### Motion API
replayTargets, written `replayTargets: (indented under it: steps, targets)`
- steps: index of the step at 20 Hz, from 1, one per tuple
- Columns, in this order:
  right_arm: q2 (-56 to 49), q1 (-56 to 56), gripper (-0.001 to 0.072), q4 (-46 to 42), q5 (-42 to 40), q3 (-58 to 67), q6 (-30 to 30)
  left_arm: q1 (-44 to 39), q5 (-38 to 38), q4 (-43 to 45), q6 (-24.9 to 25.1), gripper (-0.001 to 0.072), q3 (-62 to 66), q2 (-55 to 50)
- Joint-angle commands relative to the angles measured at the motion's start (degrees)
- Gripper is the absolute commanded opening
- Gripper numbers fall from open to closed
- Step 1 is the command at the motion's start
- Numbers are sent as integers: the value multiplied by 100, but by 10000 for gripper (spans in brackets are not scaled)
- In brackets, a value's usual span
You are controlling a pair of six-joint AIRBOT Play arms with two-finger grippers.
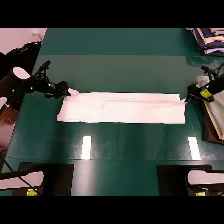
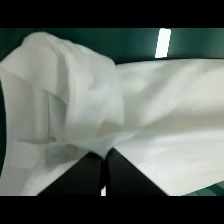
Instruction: Fold the shirts.
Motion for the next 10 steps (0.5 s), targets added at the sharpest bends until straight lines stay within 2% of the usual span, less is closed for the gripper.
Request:
replayTargets:
  steps: [1, 2, 3, 4, 5, 7, 8, 9, 10]
  targets:
    - [-658, -42, 22, 802, -92, 640, -212, 7, 238, -66, 120, 27, 101, -153]
    - [-758, -68, 128, 1043, -101, 743, -337, 4, 227, -66, 120, 211, 101, -153]
    - [-813, -133, 337, 1202, -94, 807, -380, 4, 195, -85, 120, 491, 98, -153]
    - [-813, -186, 400, 1298, -92, 798, -393, 4, 162, -107, 118, 567, 98, -151]
    - [-811, -273, 400, 1283, 9, 798, -487, 7, 68, -96, 122, 535, 101, -127]
    - [-811, -466, 400, 1270, 415, 769, -719, 7, -63, -96, 125, 532, 105, -59]
    - [-809, -586, 400, 1274, 575, 743, -813, 7, -94, -98, 120, 497, 105, -2]
    - [-778, -710, 400, 1274, 664, 649, -841, 4, -120, -98, 140, 200, 105, 74]
    - [-717, -839, 400, 1279, 636, 479, -883, 4, -129, -114, 258, 27, 105, 157]
